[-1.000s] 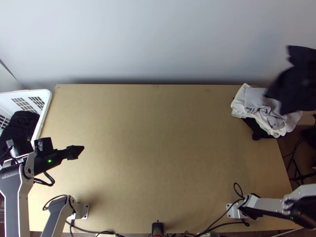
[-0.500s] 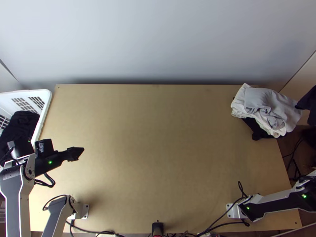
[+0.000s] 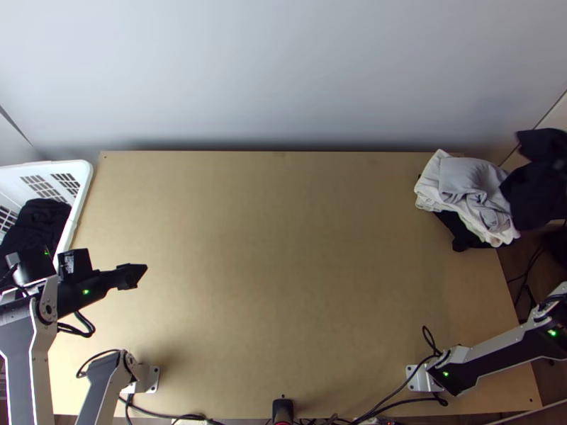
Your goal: Fold the t-shirt
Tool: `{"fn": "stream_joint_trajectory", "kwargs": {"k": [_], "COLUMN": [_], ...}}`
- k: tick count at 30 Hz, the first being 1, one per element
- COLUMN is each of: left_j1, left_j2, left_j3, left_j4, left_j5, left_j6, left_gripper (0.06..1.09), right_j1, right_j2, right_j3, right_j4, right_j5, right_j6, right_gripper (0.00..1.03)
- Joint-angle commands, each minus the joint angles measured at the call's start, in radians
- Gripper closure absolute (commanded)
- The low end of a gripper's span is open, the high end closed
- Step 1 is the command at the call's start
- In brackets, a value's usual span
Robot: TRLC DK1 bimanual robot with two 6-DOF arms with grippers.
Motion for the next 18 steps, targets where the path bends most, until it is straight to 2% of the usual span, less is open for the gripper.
{"fn": "stream_joint_trajectory", "kwargs": {"k": [1,9,18], "left_j1": [0.033,0.037,0.037], "left_j2": [-0.012,-0.047,-0.07], "left_j3": [0.015,0.015,0.002], "left_j4": [-0.034,-0.068,-0.075], "left_j5": [0.001,0.002,0.007], "left_j6": [0.042,0.051,0.051], "left_gripper": [0.1,0.1,0.1], "right_j1": [0.126,0.255,0.329], "right_j2": [0.006,-0.061,-0.142], "right_j3": [-0.065,-0.171,-0.424], "right_j4": [-0.001,-0.001,0.068], "right_j5": [0.008,0.034,0.098], "right_j6": [0.017,0.027,0.004], "right_gripper": [1.0,1.0,1.0]}}
